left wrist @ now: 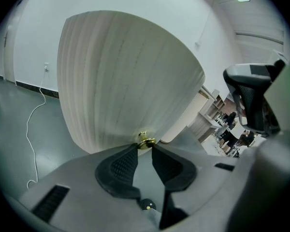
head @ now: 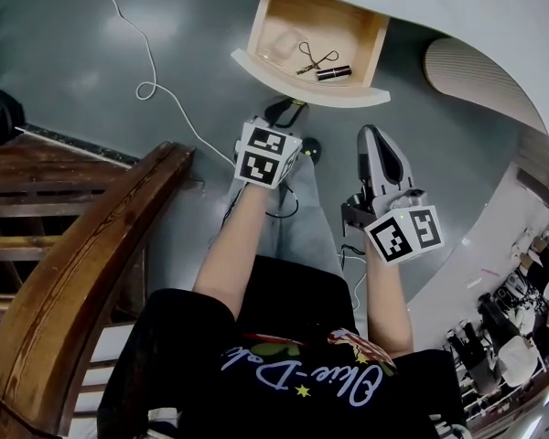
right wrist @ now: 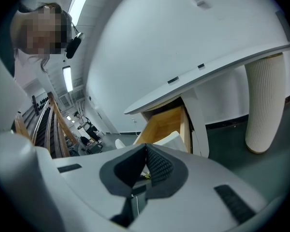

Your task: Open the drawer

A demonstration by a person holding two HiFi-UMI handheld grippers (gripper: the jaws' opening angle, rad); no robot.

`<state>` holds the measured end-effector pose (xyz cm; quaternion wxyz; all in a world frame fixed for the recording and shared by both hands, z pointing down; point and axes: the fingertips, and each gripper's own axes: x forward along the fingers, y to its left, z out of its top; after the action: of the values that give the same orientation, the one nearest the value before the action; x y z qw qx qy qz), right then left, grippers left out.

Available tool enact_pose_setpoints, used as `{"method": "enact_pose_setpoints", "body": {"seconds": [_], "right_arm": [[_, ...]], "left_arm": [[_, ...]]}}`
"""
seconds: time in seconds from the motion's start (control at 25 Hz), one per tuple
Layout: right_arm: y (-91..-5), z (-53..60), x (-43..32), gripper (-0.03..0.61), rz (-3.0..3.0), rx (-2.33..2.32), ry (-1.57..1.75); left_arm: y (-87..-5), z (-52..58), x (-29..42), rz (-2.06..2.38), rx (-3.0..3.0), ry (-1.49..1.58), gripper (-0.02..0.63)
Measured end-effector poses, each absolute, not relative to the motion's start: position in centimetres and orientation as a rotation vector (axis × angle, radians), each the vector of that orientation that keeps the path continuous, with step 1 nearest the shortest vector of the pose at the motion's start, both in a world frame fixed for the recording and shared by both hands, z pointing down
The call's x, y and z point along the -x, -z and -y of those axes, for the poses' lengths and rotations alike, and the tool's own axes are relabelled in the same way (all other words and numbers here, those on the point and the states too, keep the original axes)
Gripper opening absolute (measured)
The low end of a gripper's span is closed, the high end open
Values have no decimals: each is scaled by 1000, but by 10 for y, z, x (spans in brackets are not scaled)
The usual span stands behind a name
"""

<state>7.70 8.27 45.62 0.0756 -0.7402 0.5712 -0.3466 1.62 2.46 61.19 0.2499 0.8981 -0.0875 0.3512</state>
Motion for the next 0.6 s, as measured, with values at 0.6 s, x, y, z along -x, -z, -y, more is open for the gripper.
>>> {"method": "enact_pose_setpoints", "body": {"seconds": [0.6], "right_arm": [[-453, -85, -78, 2, -1669, 2245, 1037]], "left_arm": [[-610, -27, -15, 209, -2431, -976, 88]]}}
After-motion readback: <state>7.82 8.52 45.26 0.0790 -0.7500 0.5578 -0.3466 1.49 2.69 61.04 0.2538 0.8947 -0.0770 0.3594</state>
